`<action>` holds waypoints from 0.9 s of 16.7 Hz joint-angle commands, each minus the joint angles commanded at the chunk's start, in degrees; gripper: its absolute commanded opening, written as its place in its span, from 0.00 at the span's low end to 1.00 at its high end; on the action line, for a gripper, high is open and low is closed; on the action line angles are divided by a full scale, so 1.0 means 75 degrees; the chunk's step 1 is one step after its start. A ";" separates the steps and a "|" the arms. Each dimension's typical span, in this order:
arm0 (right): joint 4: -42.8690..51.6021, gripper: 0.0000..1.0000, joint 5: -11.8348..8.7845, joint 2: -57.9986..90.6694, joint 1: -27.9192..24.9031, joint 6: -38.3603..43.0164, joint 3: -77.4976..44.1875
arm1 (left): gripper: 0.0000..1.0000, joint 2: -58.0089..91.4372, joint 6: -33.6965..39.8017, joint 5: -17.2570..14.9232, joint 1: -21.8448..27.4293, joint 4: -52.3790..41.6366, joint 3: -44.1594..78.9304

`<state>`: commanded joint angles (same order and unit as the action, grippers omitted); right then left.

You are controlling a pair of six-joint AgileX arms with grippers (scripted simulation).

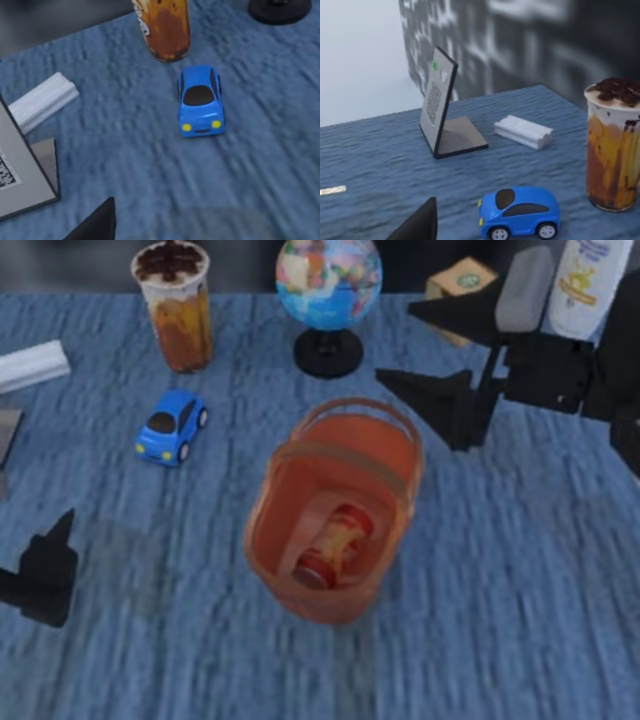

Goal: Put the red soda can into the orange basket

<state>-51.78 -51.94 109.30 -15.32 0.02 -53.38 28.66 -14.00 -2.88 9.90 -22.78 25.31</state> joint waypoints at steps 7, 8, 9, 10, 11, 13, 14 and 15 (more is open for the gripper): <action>0.2549 1.00 0.2546 -0.4954 0.0758 -0.0127 0.2902 | 1.00 0.5302 -0.2552 -0.0287 0.1622 -0.3880 0.4377; 0.2920 1.00 0.2923 -0.5734 0.0864 -0.0130 0.3295 | 1.00 0.6094 -0.2943 -0.0302 0.1850 -0.4420 0.5058; 0.3290 1.00 0.3299 -0.6521 0.0969 -0.0130 0.3680 | 1.00 0.6875 -0.3333 -0.0310 0.2071 -0.4938 0.5748; 0.3680 1.00 0.3696 -0.7365 0.1081 -0.0127 0.4082 | 1.00 0.7637 -0.3719 -0.0308 0.2286 -0.5429 0.6447; 0.4038 1.00 0.4060 -0.8145 0.1183 -0.0122 0.4444 | 1.00 0.8374 -0.4100 -0.0296 0.2492 -0.5890 0.7151; 0.4746 1.00 0.4774 -0.9693 0.1382 -0.0103 0.5141 | 1.00 0.9733 -0.4829 -0.0239 0.2869 -0.6690 0.8552; 0.5067 1.00 0.5095 -1.0397 0.1469 -0.0093 0.5448 | 1.00 1.0352 -0.5172 -0.0197 0.3040 -0.7033 0.9236; 0.5369 1.00 0.5396 -1.1066 0.1550 -0.0082 0.5733 | 1.00 1.0926 -0.5498 -0.0147 0.3198 -0.7335 0.9901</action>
<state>-11.51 -11.46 26.30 -3.69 -0.59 -10.38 110.60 -55.24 -3.99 33.88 -77.80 99.57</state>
